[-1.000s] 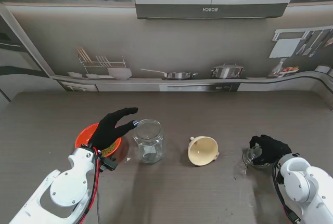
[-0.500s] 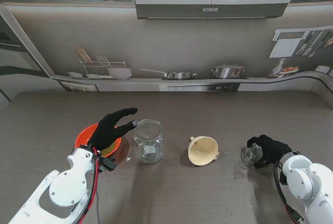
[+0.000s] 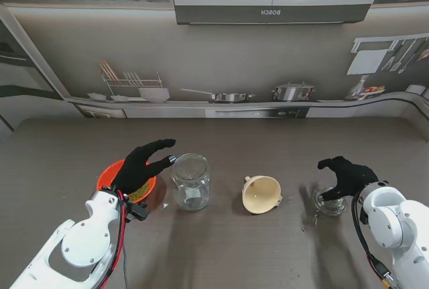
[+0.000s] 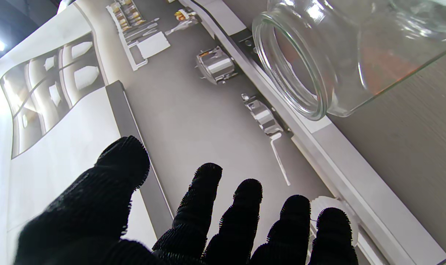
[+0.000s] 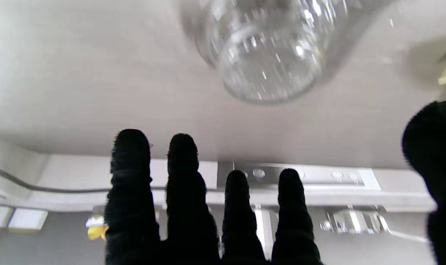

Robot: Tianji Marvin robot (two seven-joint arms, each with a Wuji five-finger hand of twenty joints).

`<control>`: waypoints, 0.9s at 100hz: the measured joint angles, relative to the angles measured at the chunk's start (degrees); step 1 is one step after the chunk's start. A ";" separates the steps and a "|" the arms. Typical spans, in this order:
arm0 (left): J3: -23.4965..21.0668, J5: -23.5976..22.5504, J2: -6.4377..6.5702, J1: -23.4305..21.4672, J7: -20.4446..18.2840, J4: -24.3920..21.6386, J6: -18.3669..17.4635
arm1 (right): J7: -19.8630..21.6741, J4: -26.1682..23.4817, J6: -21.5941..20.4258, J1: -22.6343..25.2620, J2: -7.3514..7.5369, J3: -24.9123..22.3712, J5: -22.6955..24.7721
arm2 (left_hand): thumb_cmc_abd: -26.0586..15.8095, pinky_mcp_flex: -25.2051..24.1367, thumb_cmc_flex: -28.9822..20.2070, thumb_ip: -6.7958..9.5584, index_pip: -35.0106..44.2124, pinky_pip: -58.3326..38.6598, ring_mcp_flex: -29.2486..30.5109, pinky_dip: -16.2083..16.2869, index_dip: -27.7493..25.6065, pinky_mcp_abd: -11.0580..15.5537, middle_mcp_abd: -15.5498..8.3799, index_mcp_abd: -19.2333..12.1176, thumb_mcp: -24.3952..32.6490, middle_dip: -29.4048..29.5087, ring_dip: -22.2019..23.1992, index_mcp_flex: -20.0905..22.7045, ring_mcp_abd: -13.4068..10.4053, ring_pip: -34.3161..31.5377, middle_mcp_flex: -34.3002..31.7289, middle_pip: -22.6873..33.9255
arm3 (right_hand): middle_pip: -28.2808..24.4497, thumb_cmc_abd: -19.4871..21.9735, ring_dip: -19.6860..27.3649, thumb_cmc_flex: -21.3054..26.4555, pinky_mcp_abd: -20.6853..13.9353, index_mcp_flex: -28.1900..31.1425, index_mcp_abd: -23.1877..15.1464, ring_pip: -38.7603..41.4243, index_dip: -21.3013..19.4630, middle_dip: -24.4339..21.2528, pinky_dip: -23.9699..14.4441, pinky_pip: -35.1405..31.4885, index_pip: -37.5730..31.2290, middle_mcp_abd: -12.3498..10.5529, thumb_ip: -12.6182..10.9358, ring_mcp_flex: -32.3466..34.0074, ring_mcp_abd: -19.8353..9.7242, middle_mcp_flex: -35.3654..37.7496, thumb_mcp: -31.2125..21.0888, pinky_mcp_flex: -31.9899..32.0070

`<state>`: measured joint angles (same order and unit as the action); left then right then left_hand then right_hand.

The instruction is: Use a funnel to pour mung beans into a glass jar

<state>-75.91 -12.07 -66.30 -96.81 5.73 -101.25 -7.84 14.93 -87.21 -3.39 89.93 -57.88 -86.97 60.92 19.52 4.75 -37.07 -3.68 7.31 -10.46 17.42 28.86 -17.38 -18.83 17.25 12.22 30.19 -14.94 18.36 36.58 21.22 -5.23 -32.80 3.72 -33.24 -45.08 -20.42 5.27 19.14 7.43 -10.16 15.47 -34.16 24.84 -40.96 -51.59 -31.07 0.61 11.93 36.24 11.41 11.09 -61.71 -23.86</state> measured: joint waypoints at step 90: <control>-0.92 -0.09 0.01 -0.82 0.51 -0.42 -0.85 | -9.67 11.60 4.21 -18.47 -2.49 24.32 -15.27 | 0.00 0.00 -0.46 0.00 0.00 0.00 0.02 0.00 0.00 0.00 0.00 0.00 -0.04 0.00 0.00 0.03 0.04 0.00 -0.03 0.00 | -3.24 -0.37 0.01 0.67 -0.13 2.40 5.05 1.44 4.97 -0.73 1.81 0.37 -11.87 0.49 -0.01 2.38 -0.69 6.05 -0.60 -1.16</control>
<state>-76.83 -12.16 -66.29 -97.63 6.24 -101.68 -8.69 5.26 -75.61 0.83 71.46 -60.37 -62.66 45.65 19.52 4.75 -37.52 -3.68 7.31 -10.46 17.44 28.86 -17.38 -18.83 17.25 12.22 30.15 -14.94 18.36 36.62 21.26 -5.23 -32.84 3.72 -36.48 -45.45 -20.41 5.94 19.01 9.83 -5.11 16.92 -29.19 24.11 -39.15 -51.22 -42.94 1.10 11.91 38.62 10.72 17.14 -62.31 -25.02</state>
